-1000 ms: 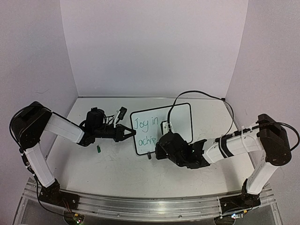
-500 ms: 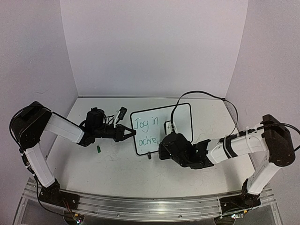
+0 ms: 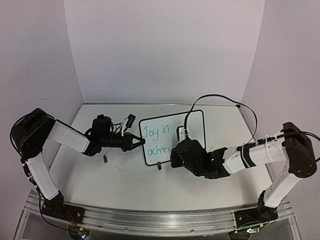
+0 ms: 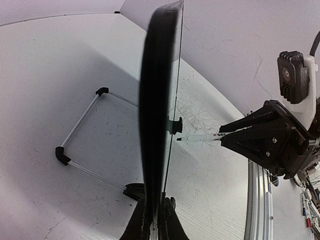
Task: Write a sentence on the whiteboard
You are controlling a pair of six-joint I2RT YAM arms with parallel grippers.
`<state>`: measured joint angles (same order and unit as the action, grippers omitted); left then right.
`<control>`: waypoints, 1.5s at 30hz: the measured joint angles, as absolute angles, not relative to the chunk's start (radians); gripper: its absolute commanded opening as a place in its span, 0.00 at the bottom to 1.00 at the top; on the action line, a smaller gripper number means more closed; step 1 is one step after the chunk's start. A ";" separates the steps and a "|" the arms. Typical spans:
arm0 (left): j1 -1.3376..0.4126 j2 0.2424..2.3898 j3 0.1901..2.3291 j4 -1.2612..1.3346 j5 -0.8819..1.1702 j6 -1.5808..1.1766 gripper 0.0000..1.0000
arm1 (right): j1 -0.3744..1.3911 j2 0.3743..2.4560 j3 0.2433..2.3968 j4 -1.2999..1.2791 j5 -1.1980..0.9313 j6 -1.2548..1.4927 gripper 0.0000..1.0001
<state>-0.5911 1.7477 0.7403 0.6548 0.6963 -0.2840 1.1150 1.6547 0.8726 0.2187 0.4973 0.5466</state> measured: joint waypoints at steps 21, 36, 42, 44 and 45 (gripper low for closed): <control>-0.591 1.748 0.740 0.655 0.696 -0.284 0.00 | 1.111 1.687 0.892 0.225 0.501 0.528 0.00; -0.591 1.748 0.740 0.655 0.696 -0.284 0.00 | 1.111 1.687 0.886 0.210 0.500 0.563 0.00; -0.591 1.748 0.740 0.655 0.696 -0.284 0.00 | 1.111 1.687 0.880 0.201 0.499 0.583 0.00; -0.591 1.748 0.740 0.655 0.696 -0.284 0.00 | 1.111 1.687 0.880 0.200 0.499 0.587 0.00; -0.591 1.748 0.740 0.655 0.696 -0.284 0.00 | 1.111 1.687 0.880 0.200 0.499 0.588 0.00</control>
